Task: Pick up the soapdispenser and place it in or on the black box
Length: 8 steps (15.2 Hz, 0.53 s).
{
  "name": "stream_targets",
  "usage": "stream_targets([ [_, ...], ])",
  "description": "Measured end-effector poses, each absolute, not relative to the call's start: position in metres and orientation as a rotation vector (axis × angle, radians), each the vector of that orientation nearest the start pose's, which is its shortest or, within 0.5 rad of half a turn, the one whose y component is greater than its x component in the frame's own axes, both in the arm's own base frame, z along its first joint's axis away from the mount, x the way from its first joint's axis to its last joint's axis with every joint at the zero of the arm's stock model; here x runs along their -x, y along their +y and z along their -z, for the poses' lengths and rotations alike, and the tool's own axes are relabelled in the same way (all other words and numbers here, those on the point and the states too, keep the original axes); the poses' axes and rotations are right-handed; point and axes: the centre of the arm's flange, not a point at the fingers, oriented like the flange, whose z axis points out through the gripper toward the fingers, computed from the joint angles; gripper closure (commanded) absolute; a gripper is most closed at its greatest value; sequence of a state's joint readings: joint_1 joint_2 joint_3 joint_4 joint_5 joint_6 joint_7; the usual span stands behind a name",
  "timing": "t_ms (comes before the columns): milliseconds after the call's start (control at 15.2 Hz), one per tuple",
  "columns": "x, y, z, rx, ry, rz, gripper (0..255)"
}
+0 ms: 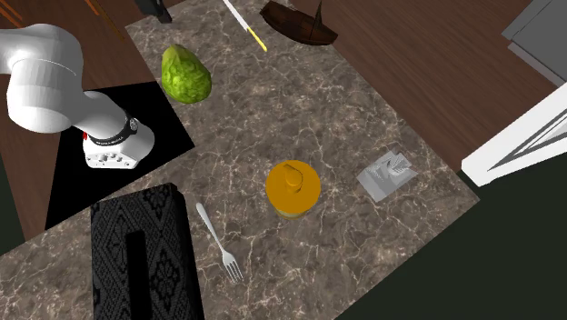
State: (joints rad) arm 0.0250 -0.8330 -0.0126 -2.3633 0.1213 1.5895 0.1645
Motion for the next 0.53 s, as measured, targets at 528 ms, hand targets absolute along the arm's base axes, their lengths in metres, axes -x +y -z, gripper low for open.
stream_targets([
  [528, -0.325, -0.043, -0.569, 3.022, 0.214, 0.095, 0],
])
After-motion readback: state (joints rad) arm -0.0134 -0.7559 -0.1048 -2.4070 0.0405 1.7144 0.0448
